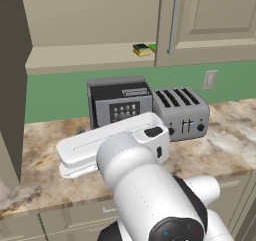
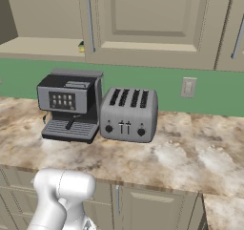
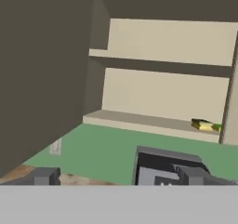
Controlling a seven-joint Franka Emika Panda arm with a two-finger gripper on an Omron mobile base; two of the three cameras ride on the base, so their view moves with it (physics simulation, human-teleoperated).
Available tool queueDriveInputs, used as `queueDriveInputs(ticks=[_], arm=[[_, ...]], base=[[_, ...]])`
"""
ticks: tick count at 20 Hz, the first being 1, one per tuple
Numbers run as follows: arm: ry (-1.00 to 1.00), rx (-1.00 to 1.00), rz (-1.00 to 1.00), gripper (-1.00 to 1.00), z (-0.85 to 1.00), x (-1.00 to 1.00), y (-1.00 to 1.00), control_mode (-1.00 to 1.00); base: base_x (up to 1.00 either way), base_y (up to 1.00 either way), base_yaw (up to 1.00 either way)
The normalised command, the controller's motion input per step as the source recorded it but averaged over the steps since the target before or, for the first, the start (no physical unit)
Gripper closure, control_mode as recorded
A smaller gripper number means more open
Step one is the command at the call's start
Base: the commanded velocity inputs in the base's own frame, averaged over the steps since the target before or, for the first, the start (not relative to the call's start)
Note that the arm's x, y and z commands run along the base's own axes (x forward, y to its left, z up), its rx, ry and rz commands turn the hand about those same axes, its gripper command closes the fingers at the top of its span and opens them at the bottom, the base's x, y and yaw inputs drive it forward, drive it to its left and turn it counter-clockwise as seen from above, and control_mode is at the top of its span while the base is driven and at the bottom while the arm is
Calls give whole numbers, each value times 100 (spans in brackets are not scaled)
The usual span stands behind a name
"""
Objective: Pick up the sponge and sponge from the sink, and place them back in the cabinet, and close the cabinet doors.
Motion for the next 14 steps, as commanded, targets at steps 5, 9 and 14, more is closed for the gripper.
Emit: queueDriveInputs(ticks=[5,9,14], arm=[[0,0,11,-100,0,-16,30,-100],[0,0,11,-100,0,-17,29,-100],[0,0,8,-100,0,-13,30,-100]], base=[[0,0,0],[0,0,0],[0,0,0]])
